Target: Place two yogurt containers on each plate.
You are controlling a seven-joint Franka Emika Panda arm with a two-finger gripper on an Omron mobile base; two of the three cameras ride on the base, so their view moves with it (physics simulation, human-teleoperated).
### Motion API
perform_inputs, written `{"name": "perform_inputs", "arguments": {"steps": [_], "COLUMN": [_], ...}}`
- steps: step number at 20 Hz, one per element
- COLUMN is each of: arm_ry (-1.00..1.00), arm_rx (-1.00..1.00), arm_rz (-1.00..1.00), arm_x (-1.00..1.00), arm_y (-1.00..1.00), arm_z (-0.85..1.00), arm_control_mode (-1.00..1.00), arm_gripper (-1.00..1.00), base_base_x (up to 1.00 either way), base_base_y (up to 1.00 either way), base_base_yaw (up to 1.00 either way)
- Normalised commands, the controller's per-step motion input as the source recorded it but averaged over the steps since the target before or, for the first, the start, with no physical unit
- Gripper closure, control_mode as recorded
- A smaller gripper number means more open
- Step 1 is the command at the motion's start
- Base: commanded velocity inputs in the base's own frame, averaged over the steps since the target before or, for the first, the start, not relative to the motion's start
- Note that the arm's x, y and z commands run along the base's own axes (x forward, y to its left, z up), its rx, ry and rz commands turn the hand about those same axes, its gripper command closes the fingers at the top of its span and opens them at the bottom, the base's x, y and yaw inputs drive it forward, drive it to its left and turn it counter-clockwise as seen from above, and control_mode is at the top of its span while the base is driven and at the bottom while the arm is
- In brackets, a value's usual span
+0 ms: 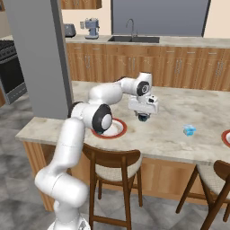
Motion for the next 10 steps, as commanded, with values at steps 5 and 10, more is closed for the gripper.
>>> {"name": "perform_inputs", "arguments": {"steps": [5, 10], "arm_ry": [-0.08, -0.08], "arm_rx": [0.0, -0.04], "arm_rz": [0.0, 0.0], "arm_x": [-0.38, -0.14], "arm_y": [0.59, 0.7], "arm_z": [0.0, 0.0], "arm_control_mode": [-1.0, -1.0], "arm_gripper": [1.0, 1.0], "base_base_x": [0.0, 0.0], "base_base_y": [0.0, 0.0], "base_base_yaw": [0.0, 0.0]}}
